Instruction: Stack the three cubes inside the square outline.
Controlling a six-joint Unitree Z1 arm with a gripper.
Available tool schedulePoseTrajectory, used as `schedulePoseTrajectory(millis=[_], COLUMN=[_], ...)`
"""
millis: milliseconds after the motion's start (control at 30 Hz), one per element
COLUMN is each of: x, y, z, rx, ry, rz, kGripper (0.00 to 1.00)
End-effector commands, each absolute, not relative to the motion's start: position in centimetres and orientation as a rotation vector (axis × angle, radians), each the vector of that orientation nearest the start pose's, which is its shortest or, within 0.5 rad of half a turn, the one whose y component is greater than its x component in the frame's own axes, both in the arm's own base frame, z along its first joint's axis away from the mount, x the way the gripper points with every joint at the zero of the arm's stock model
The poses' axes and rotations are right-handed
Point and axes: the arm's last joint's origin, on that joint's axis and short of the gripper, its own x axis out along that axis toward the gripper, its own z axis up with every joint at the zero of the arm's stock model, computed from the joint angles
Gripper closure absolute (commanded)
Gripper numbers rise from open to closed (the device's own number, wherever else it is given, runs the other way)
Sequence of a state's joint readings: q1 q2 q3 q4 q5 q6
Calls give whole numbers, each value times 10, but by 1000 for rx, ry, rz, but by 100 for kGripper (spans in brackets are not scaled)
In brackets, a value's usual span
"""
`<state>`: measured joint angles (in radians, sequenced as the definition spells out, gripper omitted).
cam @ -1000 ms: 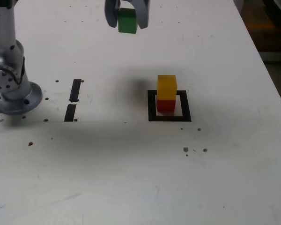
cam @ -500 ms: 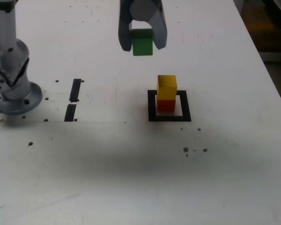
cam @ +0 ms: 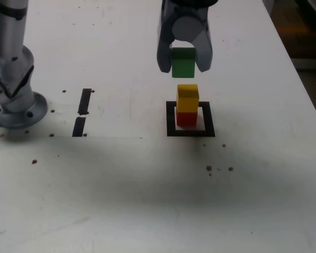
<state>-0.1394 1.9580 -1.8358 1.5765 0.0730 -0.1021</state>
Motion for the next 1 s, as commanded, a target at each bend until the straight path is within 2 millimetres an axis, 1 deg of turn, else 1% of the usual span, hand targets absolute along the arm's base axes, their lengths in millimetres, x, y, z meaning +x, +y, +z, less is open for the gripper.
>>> schedulePoseTrajectory(millis=[0,333,600,967], x=[340,355,360,363], y=[-44,-46,-47,-48], z=[335,315,306,296], rx=[111,127,129,119], ry=[1706,1746,1753,1764], rz=[43,57,56,49], kGripper=[88,88,88,75])
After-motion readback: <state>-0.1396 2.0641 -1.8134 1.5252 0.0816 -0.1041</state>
